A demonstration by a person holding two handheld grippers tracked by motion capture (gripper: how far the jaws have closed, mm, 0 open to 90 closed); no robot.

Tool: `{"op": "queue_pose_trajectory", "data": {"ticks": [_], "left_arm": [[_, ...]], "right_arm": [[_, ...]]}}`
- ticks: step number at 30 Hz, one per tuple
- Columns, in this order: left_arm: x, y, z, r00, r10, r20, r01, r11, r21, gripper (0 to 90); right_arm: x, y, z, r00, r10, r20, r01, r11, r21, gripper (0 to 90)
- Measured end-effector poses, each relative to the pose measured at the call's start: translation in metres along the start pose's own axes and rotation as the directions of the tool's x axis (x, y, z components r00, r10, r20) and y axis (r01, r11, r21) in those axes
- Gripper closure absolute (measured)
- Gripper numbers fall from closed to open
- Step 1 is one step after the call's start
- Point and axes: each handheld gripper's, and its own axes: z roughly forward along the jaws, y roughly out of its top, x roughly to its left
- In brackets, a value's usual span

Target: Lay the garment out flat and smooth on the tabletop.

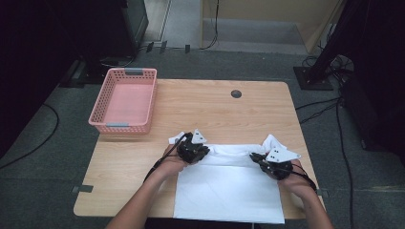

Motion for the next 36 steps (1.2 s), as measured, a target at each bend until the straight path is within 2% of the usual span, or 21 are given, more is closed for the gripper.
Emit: {"op": "queue_pose_trajectory", "data": {"ticks": [6,8,9,11,12,13,14,16,19,25,28,31,33,34,35,36], "left_arm": [[0.005,-0.003,-0.006,0.9992,-0.039,-0.013,0.039,0.999,-0.021,86.0],[0.006,-0.006,-0.002,0.9994,-0.026,-0.022,0.027,0.9995,0.014,75.4],[0.006,-0.008,0.001,0.9997,-0.022,-0.012,0.022,0.9989,0.041,65.0],[0.002,-0.009,0.005,0.9999,-0.001,-0.011,0.001,0.9987,0.05,58.3],[0.0,-0.008,0.005,0.9995,0.008,-0.03,-0.006,0.9985,0.055,56.4],[-0.002,-0.007,0.006,0.9978,0.028,-0.061,-0.024,0.9979,0.061,58.0],[-0.004,-0.006,0.006,0.9958,0.034,-0.085,-0.029,0.998,0.057,65.5],[-0.006,-0.004,0.004,0.9945,0.048,-0.093,-0.044,0.998,0.045,78.9],[-0.006,-0.002,0.0,0.9954,0.045,-0.085,-0.044,0.999,0.013,88.8],[0.009,0.011,-0.019,0.9969,-0.021,-0.076,0.015,0.9973,-0.071,90.0],[0.022,0.025,-0.025,0.9937,-0.06,-0.095,0.051,0.9936,-0.101,90.0],[0.04,0.043,-0.026,0.9818,-0.117,-0.149,0.098,0.9868,-0.129,90.0],[0.054,0.059,-0.023,0.9667,-0.152,-0.206,0.124,0.9821,-0.142,90.0],[0.062,0.068,-0.02,0.9568,-0.176,-0.232,0.142,0.9778,-0.153,90.0],[0.07,0.077,-0.015,0.9398,-0.207,-0.272,0.164,0.9715,-0.171,90.0],[0.08,0.086,-0.008,0.9112,-0.246,-0.33,0.191,0.9628,-0.191,85.3]], "right_arm": [[0.0,-0.003,-0.001,0.9996,0.02,0.018,-0.02,1.0,0.001,87.2],[0.0,-0.004,0.001,0.9996,0.021,0.017,-0.021,1.0,0.012,87.2],[0.001,-0.005,0.003,0.9998,0.017,0.013,-0.017,1.0,0.024,87.2],[0.002,-0.007,0.007,0.9997,0.01,0.024,-0.012,0.998,0.057,87.2],[0.002,-0.008,0.009,0.9996,0.008,0.027,-0.01,0.998,0.069,87.2],[0.002,-0.009,0.01,0.9995,0.006,0.031,-0.008,0.997,0.077,87.2],[0.002,-0.01,0.011,0.9993,0.011,0.035,-0.014,0.997,0.081,87.2],[0.002,-0.009,0.012,0.999,0.022,0.039,-0.025,0.997,0.075,87.2],[0.001,-0.006,0.01,0.9982,0.031,0.05,-0.035,0.997,0.067,87.2],[-0.009,0.011,0.008,0.9942,0.049,0.095,-0.053,0.998,0.043,87.3],[-0.021,0.033,0.011,0.9904,0.059,0.125,-0.062,0.998,0.017,87.4],[-0.036,0.059,0.021,0.9872,0.06,0.148,-0.062,0.998,0.01,87.6],[-0.05,0.079,0.031,0.9849,0.061,0.162,-0.064,0.998,0.016,87.9],[-0.058,0.089,0.038,0.9822,0.075,0.172,-0.079,0.997,0.019,87.9],[-0.068,0.099,0.047,0.9776,0.09,0.19,-0.096,0.995,0.021,87.5],[-0.08,0.107,0.057,0.9673,0.126,0.22,-0.133,0.991,0.017,84.4]]}}
